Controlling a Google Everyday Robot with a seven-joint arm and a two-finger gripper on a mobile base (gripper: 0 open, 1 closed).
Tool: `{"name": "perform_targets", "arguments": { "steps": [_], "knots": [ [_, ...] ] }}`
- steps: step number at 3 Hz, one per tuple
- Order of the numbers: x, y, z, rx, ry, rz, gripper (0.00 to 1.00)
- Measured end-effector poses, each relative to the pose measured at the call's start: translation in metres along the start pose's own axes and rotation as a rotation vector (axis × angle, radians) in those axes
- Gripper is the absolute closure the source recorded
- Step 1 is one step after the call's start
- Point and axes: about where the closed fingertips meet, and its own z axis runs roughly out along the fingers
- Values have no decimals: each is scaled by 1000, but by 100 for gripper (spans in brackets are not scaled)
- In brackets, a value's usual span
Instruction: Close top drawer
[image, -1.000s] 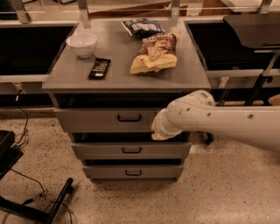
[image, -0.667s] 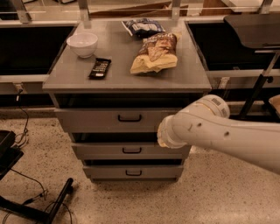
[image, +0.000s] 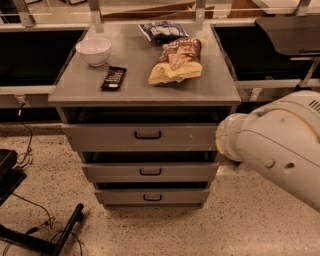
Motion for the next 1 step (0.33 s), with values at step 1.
{"name": "perform_targets", "arguments": {
  "steps": [1],
  "knots": [
    [6, -8, -4, 26, 21, 70, 84]
  ]
}}
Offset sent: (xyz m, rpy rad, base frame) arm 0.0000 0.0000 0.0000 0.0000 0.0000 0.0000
